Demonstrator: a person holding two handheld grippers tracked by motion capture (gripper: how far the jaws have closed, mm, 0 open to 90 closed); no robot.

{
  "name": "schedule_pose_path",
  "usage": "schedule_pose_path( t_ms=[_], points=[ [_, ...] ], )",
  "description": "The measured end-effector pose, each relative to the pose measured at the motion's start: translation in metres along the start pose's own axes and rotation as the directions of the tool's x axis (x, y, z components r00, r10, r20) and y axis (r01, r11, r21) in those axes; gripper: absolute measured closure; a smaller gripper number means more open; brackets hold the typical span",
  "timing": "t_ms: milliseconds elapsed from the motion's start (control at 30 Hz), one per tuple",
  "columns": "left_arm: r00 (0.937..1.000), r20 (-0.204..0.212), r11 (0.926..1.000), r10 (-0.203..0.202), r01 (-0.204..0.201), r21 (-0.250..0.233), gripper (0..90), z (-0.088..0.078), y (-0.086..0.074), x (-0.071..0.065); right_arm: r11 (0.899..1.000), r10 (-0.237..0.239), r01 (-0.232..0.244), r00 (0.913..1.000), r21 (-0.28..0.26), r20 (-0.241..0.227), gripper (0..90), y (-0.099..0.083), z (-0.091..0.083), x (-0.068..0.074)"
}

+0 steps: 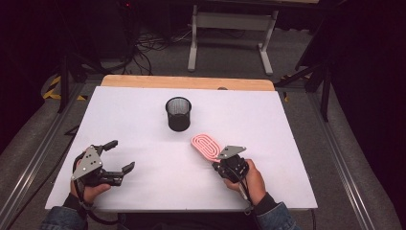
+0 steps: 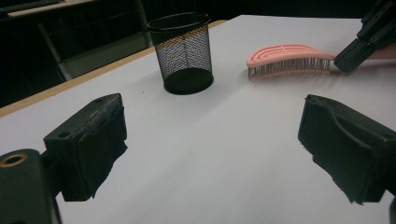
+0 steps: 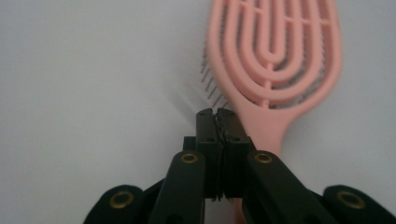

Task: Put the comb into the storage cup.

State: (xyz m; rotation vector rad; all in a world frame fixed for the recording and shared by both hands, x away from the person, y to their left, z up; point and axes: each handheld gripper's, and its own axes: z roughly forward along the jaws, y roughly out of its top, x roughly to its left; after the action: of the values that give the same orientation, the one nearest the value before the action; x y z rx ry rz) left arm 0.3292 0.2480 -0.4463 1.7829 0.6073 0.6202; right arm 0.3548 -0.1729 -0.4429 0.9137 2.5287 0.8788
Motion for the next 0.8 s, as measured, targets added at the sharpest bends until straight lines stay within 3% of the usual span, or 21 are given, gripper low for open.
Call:
schedule_pose_path(
  t_ms=[400, 667, 800],
  points=[
    [1.0000, 0.002, 1.0000, 0.001, -0.001, 0.005, 9.2, 0.000, 0.000, 0.000, 1.000, 0.003, -0.003, 1.0000, -0.008, -0.005, 86.8, -0.005, -0.004, -0.005],
    [1.0000, -0.002, 1.0000, 0.000, 0.000, 0.004, 9.2, 0.000, 0.000, 0.000, 0.995, 0.021, -0.021, 0.9998, -0.096, -0.001, 83.0, -0.005, -0.027, -0.012],
    [1.0000, -0.004, 0.9999, 0.007, -0.007, 0.007, 9.2, 0.000, 0.000, 0.000, 0.990, 0.029, -0.024, 0.9990, -0.136, 0.035, 79.1, -0.006, -0.038, -0.019]
  ],
)
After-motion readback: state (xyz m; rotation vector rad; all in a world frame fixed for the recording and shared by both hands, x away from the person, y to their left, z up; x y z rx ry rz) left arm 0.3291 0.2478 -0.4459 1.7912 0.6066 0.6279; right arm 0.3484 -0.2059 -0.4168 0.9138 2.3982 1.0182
